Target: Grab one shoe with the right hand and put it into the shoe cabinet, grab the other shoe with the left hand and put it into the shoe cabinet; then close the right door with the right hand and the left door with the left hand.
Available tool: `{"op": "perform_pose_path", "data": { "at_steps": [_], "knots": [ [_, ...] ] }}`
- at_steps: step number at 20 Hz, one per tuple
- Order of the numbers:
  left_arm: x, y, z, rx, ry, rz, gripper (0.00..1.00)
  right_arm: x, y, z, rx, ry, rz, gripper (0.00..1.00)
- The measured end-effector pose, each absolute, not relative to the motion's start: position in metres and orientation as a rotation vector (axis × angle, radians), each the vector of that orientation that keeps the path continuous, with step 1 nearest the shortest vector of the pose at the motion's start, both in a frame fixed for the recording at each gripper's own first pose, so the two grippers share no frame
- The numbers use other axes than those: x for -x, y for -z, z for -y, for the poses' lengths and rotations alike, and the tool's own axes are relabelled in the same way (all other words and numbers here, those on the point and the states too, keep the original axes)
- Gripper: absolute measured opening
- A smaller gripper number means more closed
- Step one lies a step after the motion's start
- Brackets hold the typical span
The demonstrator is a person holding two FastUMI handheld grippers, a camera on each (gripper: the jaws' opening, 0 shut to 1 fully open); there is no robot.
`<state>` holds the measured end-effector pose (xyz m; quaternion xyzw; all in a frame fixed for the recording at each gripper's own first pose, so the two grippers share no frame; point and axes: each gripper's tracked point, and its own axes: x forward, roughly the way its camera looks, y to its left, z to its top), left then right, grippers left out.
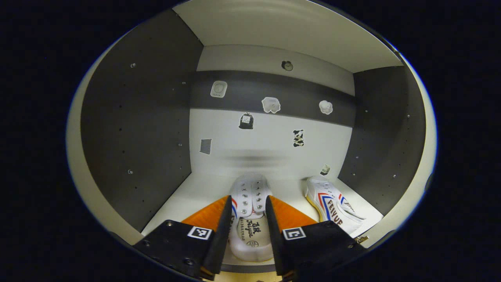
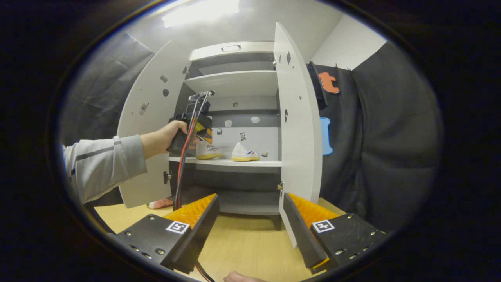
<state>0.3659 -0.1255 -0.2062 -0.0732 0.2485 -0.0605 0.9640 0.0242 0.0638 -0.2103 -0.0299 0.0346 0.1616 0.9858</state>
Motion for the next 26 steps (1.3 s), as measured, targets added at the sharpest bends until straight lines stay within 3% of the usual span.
{"op": "perform_pose_path", "data": {
  "at_steps": [4, 7, 13, 22, 26],
  "knots": [
    [-0.324, 0.172, 0.120, 0.100, 0.149, -0.431, 0.79, -0.020, 0.211, -0.068, 0.084, -0.330, -0.072, 0.98],
    [-0.273, 0.149, 0.122, 0.103, 0.219, -0.406, 0.93, -0.010, 0.207, -0.076, 0.053, -0.379, -0.074, 0.98],
    [-0.166, 0.098, 0.079, 0.043, 0.262, -0.332, 0.93, -0.004, 0.184, -0.040, 0.062, -0.315, -0.055, 0.98],
    [-0.032, 0.100, 0.020, 0.159, 0.236, -0.272, 0.93, 0.019, 0.142, 0.018, -0.008, -0.265, -0.037, 0.98],
    [0.011, 0.114, 0.015, 0.172, 0.243, -0.271, 0.93, 0.008, 0.121, 0.074, 0.091, -0.156, -0.041, 0.98]
  ]
}}
